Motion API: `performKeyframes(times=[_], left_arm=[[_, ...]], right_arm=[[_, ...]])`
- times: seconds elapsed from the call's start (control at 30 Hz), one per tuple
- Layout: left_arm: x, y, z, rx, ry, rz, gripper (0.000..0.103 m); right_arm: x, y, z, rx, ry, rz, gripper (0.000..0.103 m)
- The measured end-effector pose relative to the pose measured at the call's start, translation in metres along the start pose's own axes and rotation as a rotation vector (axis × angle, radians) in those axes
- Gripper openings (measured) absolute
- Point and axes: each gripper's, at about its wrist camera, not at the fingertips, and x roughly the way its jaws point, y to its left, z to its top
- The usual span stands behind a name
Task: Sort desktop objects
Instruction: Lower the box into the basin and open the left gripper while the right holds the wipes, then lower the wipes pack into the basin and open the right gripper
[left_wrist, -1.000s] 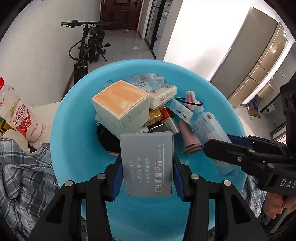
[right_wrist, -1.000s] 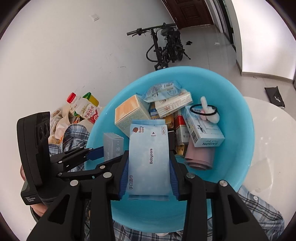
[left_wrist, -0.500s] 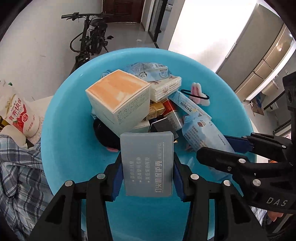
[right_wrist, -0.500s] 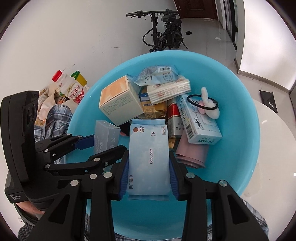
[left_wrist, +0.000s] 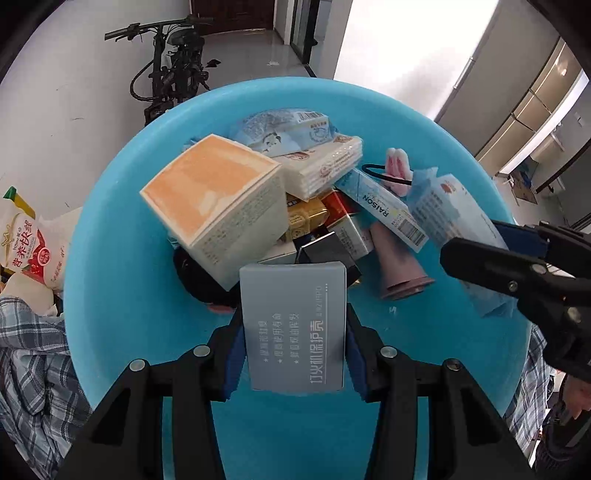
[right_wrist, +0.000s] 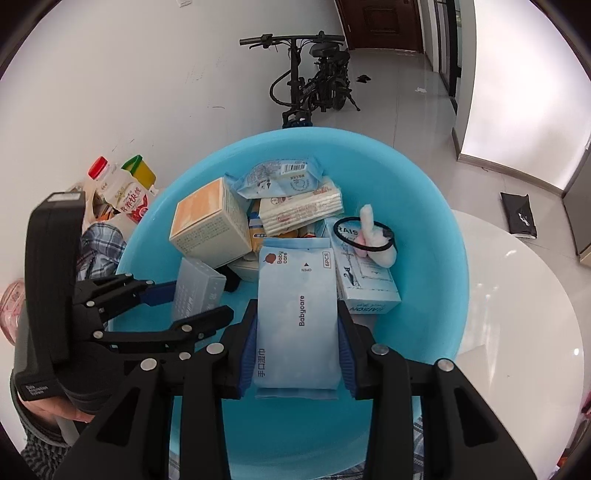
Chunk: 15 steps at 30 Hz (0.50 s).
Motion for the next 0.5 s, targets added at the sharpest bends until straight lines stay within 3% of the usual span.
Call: performKeyframes(times=[0.33, 0.37, 0.4, 0.43, 0.5], left_arm=[[0.017, -0.008, 0.006, -0.009, 0.08, 0.053, 0.05], [0.016, -0.009, 0.006, -0.002, 0.088, 0.061, 0.057], [0.015, -0.009, 0.005, 0.003, 0.096, 0.072, 0.077], [0.012, -0.008, 0.004, 0.004, 0.084, 0.077, 0.084], [0.002, -0.007, 0.001, 0.011, 0.045, 0.081, 0.086]], right_arm=[[-0.007, -0.012, 0.004, 0.02, -0.008, -0.03, 0.036], [-0.005, -0.012, 0.004, 0.021, -0.006, -0.03, 0.036], [-0.004, -0.012, 0.004, 0.021, -0.004, -0.029, 0.036], [-0.003, -0.011, 0.004, 0.02, -0.002, -0.028, 0.036], [0.0, -0.009, 0.004, 0.016, 0.003, -0.023, 0.036]])
